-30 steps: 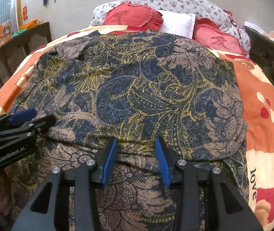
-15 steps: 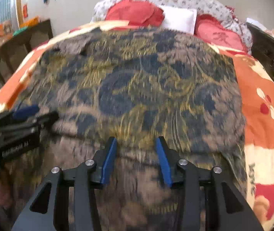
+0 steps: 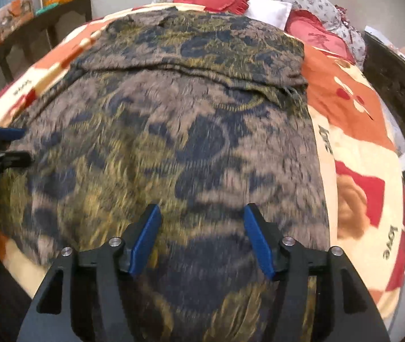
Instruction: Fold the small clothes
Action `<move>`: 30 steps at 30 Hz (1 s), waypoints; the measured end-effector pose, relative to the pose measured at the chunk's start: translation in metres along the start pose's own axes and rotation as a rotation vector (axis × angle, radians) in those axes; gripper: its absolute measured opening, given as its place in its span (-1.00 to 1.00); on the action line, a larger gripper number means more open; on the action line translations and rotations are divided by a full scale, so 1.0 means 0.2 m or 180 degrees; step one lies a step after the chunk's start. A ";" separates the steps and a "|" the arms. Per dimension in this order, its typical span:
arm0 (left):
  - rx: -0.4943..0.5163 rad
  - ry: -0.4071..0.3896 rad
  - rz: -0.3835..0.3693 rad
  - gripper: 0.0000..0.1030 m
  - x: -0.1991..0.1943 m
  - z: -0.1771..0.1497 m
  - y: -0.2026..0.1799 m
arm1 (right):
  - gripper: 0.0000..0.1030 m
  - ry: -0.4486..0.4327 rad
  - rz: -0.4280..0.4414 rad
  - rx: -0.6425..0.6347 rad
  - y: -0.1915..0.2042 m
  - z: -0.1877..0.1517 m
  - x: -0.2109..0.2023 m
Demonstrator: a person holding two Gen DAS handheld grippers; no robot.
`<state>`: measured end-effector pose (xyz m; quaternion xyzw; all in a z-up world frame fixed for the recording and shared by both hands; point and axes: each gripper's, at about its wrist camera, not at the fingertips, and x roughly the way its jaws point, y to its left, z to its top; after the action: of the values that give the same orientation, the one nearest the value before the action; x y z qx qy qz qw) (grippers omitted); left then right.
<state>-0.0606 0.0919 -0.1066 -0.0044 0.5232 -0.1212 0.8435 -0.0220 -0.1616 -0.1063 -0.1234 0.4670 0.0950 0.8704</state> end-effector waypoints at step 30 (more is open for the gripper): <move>-0.1015 -0.0141 -0.1273 0.04 -0.21 -0.33 0.24 | 0.38 -0.0300 -0.0068 0.0081 0.02 -0.04 0.00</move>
<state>-0.1269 0.1550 -0.1067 -0.2434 0.5058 -0.2015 0.8027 -0.0299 -0.1614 -0.1115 -0.1127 0.4253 0.0856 0.8939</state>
